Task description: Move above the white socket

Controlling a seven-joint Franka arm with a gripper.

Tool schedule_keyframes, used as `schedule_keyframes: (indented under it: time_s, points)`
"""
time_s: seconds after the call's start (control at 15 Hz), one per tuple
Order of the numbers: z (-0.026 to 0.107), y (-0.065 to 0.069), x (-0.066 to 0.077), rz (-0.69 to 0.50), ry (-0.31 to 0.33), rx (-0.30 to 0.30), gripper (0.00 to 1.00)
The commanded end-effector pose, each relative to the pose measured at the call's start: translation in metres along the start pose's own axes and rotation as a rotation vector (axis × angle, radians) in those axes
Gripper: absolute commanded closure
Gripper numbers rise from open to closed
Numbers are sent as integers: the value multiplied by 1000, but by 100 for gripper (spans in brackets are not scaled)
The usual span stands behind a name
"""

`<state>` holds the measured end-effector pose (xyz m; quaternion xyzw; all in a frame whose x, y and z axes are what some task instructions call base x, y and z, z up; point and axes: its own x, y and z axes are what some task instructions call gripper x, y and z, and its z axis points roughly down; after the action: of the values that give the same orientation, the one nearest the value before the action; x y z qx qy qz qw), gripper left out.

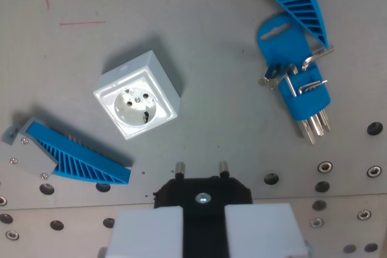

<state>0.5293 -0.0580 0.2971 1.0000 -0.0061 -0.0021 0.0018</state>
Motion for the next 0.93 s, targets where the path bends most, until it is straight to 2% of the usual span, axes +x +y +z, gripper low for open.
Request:
schedule_keyframes:
  time_s: [0.07, 0.53, 0.93]
  points:
    - [0, 0, 0, -1, 0, 0, 100]
    - [1, 0, 0, -11, -1, 0, 100]
    - [8, -2, -3, -47, 9, 2, 100]
